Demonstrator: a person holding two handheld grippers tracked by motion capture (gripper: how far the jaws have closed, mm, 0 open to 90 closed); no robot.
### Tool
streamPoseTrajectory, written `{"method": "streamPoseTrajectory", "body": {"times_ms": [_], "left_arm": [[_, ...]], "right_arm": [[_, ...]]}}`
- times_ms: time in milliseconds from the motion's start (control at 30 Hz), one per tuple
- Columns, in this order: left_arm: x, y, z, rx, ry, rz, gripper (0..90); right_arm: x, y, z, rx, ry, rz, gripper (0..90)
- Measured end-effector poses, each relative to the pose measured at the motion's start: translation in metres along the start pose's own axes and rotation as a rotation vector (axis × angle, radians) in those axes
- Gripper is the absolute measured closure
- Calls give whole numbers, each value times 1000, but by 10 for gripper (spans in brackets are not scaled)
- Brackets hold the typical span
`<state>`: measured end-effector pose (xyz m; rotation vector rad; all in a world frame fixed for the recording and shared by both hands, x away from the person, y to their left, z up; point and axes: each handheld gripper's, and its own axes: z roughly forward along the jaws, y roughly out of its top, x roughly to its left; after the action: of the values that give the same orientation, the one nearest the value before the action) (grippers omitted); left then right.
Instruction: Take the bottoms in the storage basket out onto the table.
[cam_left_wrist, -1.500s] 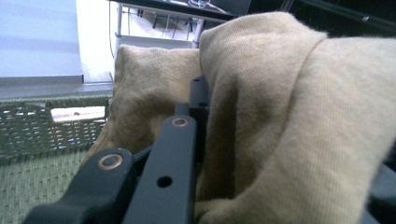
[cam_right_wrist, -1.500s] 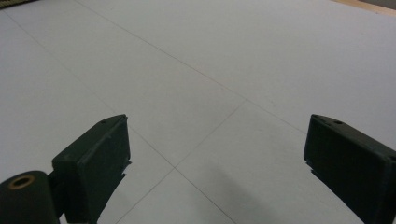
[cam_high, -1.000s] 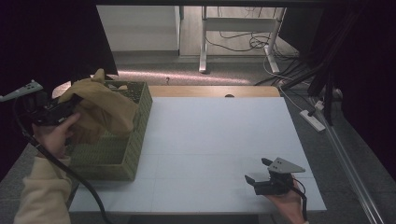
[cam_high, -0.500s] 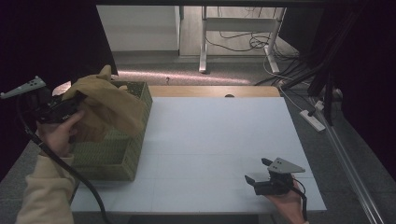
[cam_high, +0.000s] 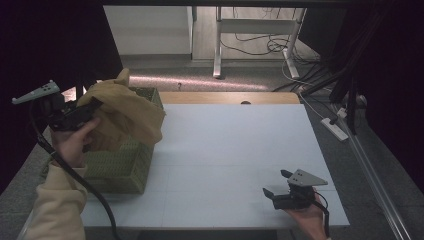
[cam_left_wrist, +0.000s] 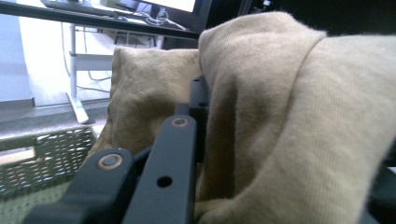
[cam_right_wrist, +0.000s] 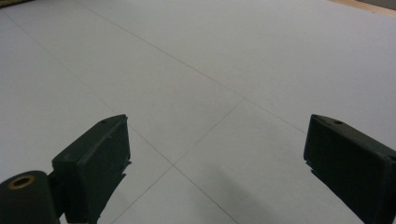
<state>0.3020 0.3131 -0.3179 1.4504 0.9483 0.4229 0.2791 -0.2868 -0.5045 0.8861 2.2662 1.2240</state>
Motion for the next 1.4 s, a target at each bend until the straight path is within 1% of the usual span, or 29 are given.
{"method": "streamPoseTrajectory", "body": {"times_ms": [100, 433, 667, 867, 1233, 1400], "left_arm": [[-3, 0, 4, 3, -15, 2, 842], [-9, 1, 15, 9, -39, 0, 842], [-14, 1, 24, 17, -58, 6, 842], [-19, 1, 32, 14, -64, 10, 842], [-23, 0, 49, 26, -90, 2, 841], [-26, 0, 56, 22, -98, 2, 842]], "right_arm": [[0, 0, 0, -2, 0, 1, 74], [0, 0, 0, -2, 1, 1, 75], [0, 0, 0, -4, -1, 1, 74], [0, 0, -1, -2, 3, -1, 74], [0, 0, -1, -5, 1, 3, 74], [0, 0, -1, -7, -2, 3, 75]]}}
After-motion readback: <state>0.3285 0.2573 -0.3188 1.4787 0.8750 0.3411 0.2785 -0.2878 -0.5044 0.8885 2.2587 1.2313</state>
